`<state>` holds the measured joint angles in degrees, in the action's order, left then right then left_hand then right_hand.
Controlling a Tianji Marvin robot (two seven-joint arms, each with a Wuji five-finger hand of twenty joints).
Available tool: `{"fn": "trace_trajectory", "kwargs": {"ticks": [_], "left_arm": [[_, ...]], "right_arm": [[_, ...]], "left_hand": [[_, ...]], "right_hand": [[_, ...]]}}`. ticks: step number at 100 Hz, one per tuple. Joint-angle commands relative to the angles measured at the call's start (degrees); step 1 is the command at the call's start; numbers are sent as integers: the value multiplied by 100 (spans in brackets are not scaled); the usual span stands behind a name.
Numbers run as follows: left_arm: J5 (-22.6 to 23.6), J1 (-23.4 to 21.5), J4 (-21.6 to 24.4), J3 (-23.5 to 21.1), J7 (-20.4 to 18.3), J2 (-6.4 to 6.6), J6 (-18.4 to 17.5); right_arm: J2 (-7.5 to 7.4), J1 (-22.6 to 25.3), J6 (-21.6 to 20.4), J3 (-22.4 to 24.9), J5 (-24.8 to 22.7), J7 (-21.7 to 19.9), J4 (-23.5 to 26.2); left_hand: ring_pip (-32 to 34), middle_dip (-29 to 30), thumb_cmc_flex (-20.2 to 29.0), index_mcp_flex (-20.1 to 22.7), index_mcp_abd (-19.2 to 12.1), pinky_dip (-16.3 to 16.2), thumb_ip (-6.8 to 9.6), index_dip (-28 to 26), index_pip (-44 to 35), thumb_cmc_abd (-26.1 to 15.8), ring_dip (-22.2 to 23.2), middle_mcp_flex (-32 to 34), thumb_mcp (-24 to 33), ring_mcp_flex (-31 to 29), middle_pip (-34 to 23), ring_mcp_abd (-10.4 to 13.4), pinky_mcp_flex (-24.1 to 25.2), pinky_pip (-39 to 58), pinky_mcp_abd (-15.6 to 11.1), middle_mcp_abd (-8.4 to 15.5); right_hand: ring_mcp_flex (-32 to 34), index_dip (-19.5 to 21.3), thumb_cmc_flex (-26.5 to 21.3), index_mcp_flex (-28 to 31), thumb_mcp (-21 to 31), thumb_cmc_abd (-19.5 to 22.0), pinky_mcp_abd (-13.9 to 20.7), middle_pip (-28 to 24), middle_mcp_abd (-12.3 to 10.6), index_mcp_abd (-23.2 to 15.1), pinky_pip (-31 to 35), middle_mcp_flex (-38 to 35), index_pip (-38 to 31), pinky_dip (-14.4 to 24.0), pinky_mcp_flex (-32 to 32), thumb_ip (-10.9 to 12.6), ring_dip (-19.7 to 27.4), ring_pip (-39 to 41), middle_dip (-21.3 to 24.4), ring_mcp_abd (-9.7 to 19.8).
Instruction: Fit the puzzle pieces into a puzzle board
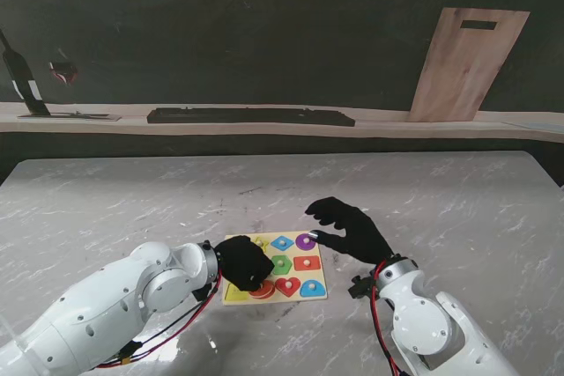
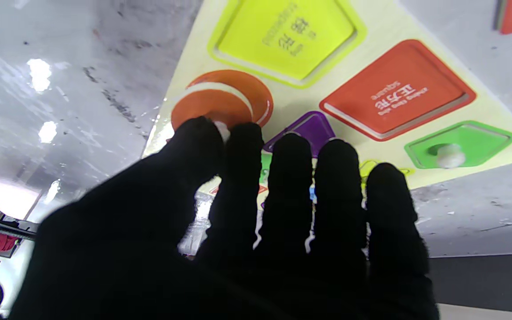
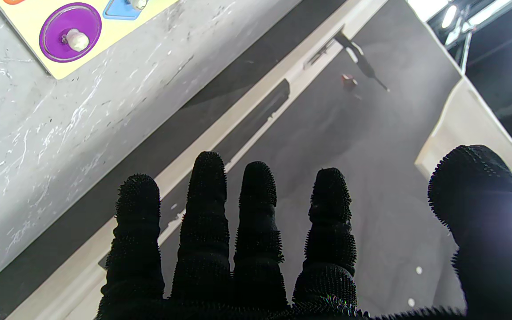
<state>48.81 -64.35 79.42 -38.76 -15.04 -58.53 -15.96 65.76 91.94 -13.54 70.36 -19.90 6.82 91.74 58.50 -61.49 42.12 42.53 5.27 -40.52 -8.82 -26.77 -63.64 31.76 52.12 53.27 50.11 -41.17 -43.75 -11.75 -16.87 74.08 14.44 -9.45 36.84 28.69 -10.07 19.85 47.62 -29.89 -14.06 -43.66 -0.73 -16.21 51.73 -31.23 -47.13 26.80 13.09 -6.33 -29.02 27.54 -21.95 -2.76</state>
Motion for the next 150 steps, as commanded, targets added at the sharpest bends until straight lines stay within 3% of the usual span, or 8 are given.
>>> {"fn": "trace_trajectory", "kwargs": {"ticks": [1, 150], "left_arm": [[65, 44, 3, 30, -8, 3, -21], [-117, 543, -223, 643, -131, 0, -154]], "right_arm": [[24, 53, -16, 4, -8, 1, 46], [28, 54, -26, 28, 12, 12, 39]], "left_hand": [[228, -111, 79, -25, -382, -149, 549, -150, -339, -90, 85, 111, 486, -263, -157, -15, -35, 288, 797, -114], [157, -56, 77, -62, -386, -140, 511, -117, -309, -171, 104, 61, 376, -254, -181, 15, -46, 246, 775, -87]], "right_hand": [[-1, 77, 87, 57, -65, 83, -21, 12, -110, -206, 22, -109, 63, 98, -77, 212, -33, 73, -27, -8], [-2, 79, 87, 70, -75, 81, -23, 15, -120, -199, 17, -108, 59, 103, -73, 211, -34, 71, -26, 5]]}}
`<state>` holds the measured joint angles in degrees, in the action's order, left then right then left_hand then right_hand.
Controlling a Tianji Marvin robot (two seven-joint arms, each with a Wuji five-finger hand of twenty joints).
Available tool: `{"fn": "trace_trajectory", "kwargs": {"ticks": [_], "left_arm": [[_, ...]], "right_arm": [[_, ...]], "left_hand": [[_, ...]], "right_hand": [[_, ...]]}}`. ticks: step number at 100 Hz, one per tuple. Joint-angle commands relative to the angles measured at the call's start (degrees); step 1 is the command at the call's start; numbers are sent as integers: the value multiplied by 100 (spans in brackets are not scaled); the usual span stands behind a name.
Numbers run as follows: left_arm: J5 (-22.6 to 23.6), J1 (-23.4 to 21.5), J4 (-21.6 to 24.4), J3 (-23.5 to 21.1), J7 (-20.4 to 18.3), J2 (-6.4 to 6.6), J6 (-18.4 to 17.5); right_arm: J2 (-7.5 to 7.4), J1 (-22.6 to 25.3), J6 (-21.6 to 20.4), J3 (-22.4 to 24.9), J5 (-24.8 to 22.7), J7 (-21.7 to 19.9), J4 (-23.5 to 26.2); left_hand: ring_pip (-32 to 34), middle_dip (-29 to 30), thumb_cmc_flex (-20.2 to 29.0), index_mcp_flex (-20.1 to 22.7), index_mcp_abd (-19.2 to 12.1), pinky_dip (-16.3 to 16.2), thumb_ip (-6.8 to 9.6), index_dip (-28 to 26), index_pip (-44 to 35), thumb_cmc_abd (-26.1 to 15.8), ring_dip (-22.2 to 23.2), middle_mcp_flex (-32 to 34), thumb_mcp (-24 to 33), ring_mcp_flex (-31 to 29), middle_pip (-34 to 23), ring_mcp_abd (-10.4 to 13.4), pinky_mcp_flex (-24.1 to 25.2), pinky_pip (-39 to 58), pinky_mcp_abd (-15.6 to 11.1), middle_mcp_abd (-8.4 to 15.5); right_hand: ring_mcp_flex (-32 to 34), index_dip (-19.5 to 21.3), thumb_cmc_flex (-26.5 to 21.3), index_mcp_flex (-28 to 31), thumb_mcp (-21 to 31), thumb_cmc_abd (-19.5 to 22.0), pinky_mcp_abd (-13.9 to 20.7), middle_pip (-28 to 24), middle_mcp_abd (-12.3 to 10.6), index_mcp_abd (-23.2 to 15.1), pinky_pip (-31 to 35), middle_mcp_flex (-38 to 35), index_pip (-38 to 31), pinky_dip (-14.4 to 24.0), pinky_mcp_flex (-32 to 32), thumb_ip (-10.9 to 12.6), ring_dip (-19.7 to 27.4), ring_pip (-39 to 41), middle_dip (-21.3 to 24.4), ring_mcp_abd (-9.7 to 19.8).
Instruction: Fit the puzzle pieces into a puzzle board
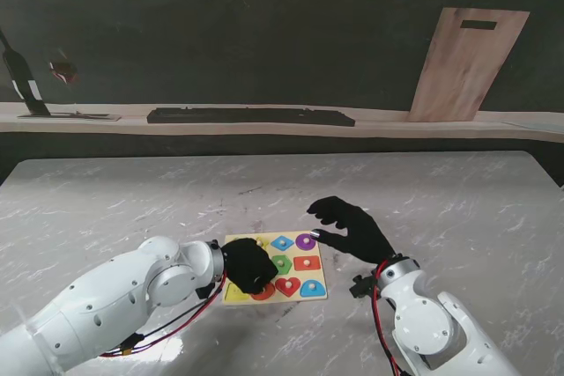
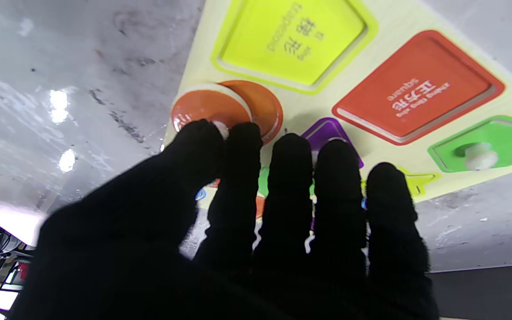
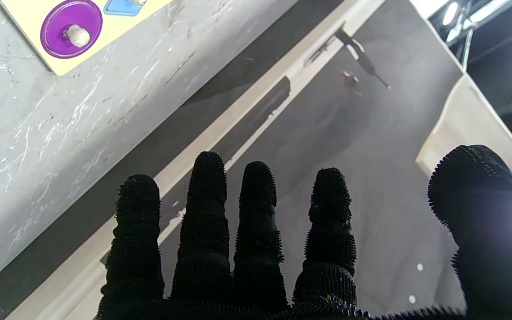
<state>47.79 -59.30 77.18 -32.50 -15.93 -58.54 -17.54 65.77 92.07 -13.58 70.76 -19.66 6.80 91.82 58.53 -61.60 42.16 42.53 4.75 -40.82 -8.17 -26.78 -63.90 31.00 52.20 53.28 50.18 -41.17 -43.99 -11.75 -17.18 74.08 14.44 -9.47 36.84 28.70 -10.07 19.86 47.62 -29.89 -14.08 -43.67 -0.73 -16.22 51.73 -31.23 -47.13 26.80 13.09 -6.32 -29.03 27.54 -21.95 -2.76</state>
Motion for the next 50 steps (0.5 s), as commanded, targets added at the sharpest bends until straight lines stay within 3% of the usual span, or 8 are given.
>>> {"fn": "trace_trajectory", "kwargs": {"ticks": [1, 50], "left_arm": [[-14, 41, 1, 20, -45, 1, 5], [81, 119, -24, 111, -74, 10, 111]], "right_arm": [[27, 41, -22, -12, -11, 13, 31], [27, 41, -22, -12, -12, 14, 31]], "left_hand": [[153, -45, 75, -62, -333, -110, 446, -116, -282, -97, 96, 60, 369, -254, -157, 14, -17, 246, 775, -85], [146, -30, 113, -93, -315, -95, 411, -90, -238, -163, 83, 40, 271, -262, -179, 19, -24, 246, 780, -89]], "right_hand": [[0, 79, 85, 71, -74, 79, -21, 15, -122, -197, 18, -108, 59, 103, -72, 211, -34, 72, -26, 4], [2, 76, 89, 49, -77, 83, -22, 15, -118, -202, 16, -106, 67, 104, -74, 211, -34, 70, -26, 7]]}}
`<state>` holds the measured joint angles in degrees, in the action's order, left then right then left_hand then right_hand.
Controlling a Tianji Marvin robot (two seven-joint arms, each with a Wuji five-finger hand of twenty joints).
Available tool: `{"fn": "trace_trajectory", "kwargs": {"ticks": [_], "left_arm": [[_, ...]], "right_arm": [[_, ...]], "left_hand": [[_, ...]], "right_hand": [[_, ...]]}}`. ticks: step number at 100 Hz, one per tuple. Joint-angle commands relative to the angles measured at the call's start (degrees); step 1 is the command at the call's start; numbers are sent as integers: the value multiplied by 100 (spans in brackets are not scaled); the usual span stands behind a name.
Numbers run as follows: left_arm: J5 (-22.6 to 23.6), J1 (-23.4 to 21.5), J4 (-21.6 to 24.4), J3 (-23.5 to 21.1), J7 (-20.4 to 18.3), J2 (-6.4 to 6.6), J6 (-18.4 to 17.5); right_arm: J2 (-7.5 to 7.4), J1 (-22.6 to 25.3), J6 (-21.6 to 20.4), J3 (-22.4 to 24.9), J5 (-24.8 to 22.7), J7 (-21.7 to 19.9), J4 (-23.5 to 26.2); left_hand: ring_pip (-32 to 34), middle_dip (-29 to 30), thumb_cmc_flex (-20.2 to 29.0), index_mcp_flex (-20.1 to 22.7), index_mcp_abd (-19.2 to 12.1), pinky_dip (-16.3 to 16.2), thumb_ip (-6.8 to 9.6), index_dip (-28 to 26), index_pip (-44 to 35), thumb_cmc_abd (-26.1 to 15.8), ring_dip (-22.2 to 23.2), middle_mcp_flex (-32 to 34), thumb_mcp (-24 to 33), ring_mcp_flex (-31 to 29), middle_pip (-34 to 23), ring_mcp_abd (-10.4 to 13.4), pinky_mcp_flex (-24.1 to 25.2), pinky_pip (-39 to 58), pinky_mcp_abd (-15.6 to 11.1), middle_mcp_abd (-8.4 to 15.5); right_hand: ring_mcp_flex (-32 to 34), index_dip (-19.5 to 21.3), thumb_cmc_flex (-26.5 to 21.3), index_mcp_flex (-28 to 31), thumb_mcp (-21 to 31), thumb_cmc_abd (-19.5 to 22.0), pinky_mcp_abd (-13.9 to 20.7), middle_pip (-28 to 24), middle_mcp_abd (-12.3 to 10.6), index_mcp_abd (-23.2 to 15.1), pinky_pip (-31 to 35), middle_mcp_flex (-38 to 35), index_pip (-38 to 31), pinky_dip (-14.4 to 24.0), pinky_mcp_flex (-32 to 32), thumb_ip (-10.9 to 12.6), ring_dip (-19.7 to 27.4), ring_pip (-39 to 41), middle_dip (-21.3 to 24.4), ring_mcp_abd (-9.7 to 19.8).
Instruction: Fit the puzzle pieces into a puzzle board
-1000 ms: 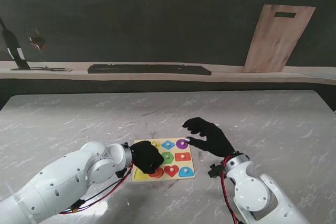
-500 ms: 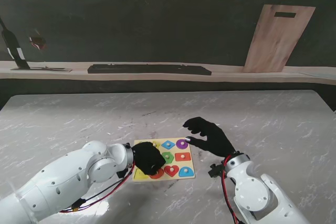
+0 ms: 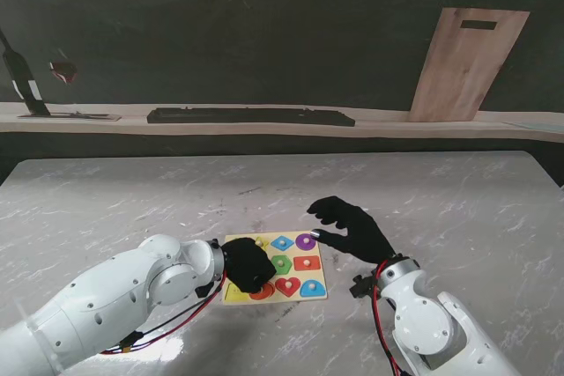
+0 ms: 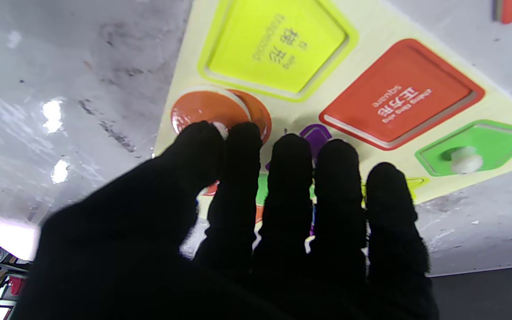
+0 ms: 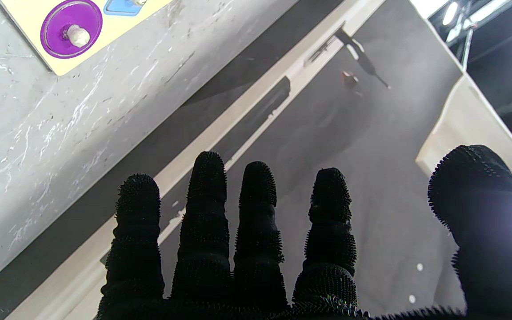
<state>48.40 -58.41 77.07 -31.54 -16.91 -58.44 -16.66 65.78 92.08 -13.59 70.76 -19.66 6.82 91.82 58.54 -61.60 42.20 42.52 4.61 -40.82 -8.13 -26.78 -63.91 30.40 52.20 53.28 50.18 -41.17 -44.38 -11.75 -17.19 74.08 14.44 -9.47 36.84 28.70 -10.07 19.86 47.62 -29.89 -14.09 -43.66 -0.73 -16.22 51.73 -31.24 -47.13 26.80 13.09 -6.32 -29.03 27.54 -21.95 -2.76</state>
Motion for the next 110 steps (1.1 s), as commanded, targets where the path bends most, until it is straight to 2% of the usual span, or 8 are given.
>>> {"fn": "trace_trajectory", "kwargs": {"ticks": [1, 32, 94, 104, 110], "left_arm": [[26, 31, -14, 18, 31, -1, 26], [167, 74, -38, 64, 127, -5, 35], [69, 183, -203, 205, 305, -52, -65], [32, 207, -177, 228, 188, -34, -61], [17, 208, -165, 228, 149, -27, -59]], "right_arm": [[27, 40, -21, -13, -11, 12, 31], [26, 46, -19, -7, -2, 5, 38], [30, 40, 0, -3, 19, 5, 32], [34, 48, -8, 8, 7, 34, 34], [35, 58, -9, 18, 1, 43, 41]], "left_hand": [[147, -28, 109, -91, -301, -95, 406, -89, -237, -105, 82, 39, 268, -263, -141, 18, -25, 247, 781, -89], [157, 3, 167, -118, -286, -91, 349, -34, -167, -185, 67, 18, 120, -272, -178, 40, -41, 260, 773, -86], [155, 85, 226, -135, -263, -86, 260, 45, -105, -255, 21, -13, -77, -280, -245, 50, -48, 271, 776, -73], [151, 125, 254, -145, -232, -79, 176, 58, -91, -265, 4, -38, -249, -275, -275, 44, -29, 258, 768, -68], [148, 203, 340, -139, -254, -79, -2, 9, -174, -249, -16, -52, -585, -282, -347, 37, -31, 261, 783, -45]], "right_hand": [[2, 75, 85, 43, -76, 81, -20, 15, -120, -203, 15, -106, 69, 104, -75, 212, -34, 70, -26, 8], [4, 76, 86, 64, -80, 80, -23, 16, -116, -196, 15, -108, 68, 105, -75, 211, -35, 71, -26, 0], [2, 75, 89, 53, -83, 84, -19, 15, -119, -193, 15, -109, 70, 105, -73, 211, -34, 70, -26, 1], [3, 76, 86, 60, -81, 85, -21, 15, -118, -194, 12, -113, 65, 104, -78, 212, -34, 70, -26, -4], [5, 76, 89, 67, -83, 82, -14, 12, -122, -198, 15, -118, 63, 105, -71, 212, -36, 73, -27, -5]]}}
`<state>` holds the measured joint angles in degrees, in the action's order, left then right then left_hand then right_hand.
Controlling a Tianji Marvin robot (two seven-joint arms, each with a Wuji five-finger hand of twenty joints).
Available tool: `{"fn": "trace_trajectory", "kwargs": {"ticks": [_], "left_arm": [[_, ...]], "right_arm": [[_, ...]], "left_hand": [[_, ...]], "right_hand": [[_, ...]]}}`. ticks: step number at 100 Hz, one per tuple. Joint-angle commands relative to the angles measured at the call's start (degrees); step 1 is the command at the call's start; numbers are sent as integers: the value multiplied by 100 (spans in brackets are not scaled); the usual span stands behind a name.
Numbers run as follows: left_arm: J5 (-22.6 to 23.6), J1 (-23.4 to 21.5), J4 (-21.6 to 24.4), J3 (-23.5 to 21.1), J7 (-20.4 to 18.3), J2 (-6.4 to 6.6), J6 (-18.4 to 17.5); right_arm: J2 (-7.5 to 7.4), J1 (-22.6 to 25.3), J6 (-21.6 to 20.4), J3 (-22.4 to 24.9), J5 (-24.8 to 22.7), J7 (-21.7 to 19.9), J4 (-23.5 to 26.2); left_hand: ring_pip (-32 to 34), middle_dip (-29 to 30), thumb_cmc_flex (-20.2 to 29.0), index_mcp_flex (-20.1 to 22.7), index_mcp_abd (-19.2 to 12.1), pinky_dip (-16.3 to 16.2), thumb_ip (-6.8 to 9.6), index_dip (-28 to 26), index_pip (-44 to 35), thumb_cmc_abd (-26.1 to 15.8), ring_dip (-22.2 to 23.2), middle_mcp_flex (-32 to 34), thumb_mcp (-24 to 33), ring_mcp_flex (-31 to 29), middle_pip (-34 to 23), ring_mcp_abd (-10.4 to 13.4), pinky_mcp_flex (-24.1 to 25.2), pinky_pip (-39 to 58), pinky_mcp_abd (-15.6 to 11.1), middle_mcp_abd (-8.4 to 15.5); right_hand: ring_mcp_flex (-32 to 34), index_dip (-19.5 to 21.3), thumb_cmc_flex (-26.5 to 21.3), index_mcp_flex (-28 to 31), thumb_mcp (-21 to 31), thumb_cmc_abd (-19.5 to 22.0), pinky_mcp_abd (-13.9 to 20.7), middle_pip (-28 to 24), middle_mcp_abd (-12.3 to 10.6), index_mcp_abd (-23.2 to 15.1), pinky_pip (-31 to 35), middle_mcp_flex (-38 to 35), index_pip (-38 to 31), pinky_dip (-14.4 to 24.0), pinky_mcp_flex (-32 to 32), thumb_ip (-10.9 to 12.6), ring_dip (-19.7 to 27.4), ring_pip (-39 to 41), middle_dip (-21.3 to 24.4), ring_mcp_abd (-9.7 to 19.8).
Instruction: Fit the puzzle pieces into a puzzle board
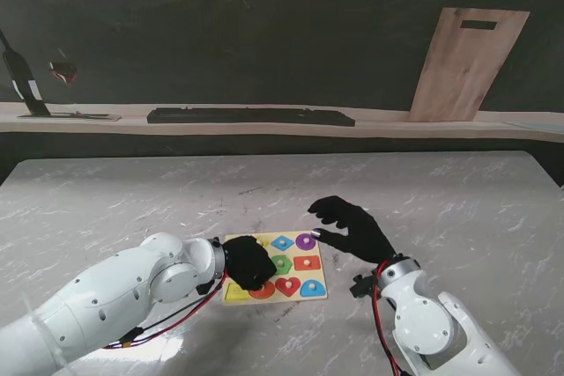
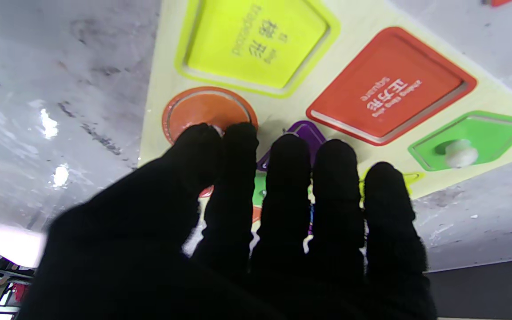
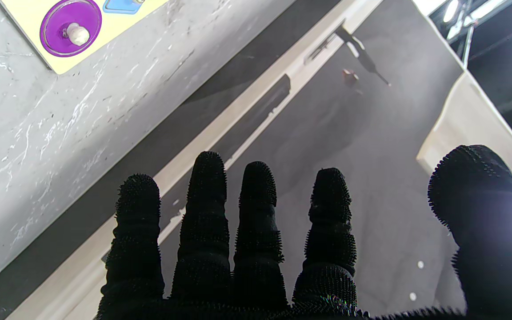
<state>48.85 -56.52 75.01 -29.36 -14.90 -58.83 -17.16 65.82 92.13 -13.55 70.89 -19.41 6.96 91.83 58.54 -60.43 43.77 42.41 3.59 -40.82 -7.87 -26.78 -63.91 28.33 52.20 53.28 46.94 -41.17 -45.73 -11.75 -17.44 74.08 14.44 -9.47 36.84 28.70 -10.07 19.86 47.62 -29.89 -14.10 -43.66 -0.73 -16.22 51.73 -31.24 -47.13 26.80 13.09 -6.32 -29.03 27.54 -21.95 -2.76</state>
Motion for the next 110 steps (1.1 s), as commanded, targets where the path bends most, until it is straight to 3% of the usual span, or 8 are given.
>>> {"fn": "trace_trajectory", "kwargs": {"ticks": [1, 12, 20, 36, 63, 86, 99, 110], "left_arm": [[-30, 19, 43, 9, -57, 13, -8], [-46, 13, 92, 0, -160, 34, 3], [-9, -12, 114, -26, -166, 42, 15], [31, -31, 141, -41, -188, 51, 46], [4, 10, 88, 23, -145, 38, 37], [-38, 113, 54, 179, -199, 39, 93], [-43, 184, 47, 295, -253, 48, 136], [-85, 233, 34, 379, -289, 50, 148]], "right_arm": [[31, 55, -14, 8, -25, 30, 41], [33, 72, -20, 25, -34, 48, 53], [33, 80, -23, 33, -41, 55, 57], [31, 87, -31, 39, -30, 44, 61], [34, 96, -42, 53, -29, 56, 62], [35, 104, -50, 69, -40, 70, 64], [36, 107, -50, 74, -39, 74, 66], [35, 115, -60, 82, -38, 72, 69]], "left_hand": [[149, 98, 190, -126, -157, -79, -52, 1, -189, -40, -19, -51, -314, -289, -223, 34, -8, 262, 785, -44], [162, 494, 306, -130, -160, -79, -153, -15, -270, -70, -40, -130, -1033, -299, -407, 32, -11, 263, 784, -44], [186, 653, 273, -98, -161, -85, -220, -42, -327, -63, -41, -101, -1229, -333, -441, 29, -32, 276, 806, -39], [314, 753, 390, 7, -178, -110, -204, -39, -541, -183, -57, 45, -1786, -461, -639, 20, -124, 333, 835, -36], [411, 760, 378, 185, -155, -129, -177, 28, -570, -280, -56, 195, -1881, -575, -722, -16, -180, 370, 898, -48], [385, 801, 735, 119, -86, -129, -173, 375, -237, -212, -99, 176, -1768, -567, -697, 11, -181, 366, 865, -47], [567, 775, 702, 368, -138, -158, -238, 308, -635, -211, -89, 449, -1842, -760, -915, -27, -292, 438, 933, -13], [759, 790, 406, 827, -61, -196, -133, 284, -879, -465, -91, 799, -1889, -1000, -1119, -93, -422, 521, 1032, 1]], "right_hand": [[5, 76, 86, 63, -82, 81, -14, 13, -122, -196, 15, -115, 65, 105, -71, 212, -36, 73, -27, -3], [7, 76, 84, 60, -81, 80, -20, 15, -122, -194, 16, -112, 66, 106, -71, 213, -36, 73, -26, 4], [6, 75, 88, 55, -81, 86, -21, 16, -123, -196, 15, -110, 68, 105, -74, 212, -35, 72, -26, -2], [7, 77, 87, 62, -82, 79, -16, 13, -123, -193, 14, -113, 63, 105, -72, 212, -36, 73, -27, 2], [6, 76, 86, 58, -81, 85, -14, 14, -119, -190, 11, -112, 67, 105, -73, 212, -35, 71, -27, 0], [6, 77, 83, 69, -82, 82, -16, 15, -123, -194, 15, -114, 67, 107, -71, 213, -35, 70, -27, -1], [3, 79, 80, 66, -81, 79, -18, 16, -121, -196, 11, -113, 65, 106, -77, 213, -36, 71, -26, 0], [7, 77, 89, 63, -85, 87, -19, 17, -120, -192, 13, -113, 68, 106, -73, 212, -36, 71, -26, 3]]}}
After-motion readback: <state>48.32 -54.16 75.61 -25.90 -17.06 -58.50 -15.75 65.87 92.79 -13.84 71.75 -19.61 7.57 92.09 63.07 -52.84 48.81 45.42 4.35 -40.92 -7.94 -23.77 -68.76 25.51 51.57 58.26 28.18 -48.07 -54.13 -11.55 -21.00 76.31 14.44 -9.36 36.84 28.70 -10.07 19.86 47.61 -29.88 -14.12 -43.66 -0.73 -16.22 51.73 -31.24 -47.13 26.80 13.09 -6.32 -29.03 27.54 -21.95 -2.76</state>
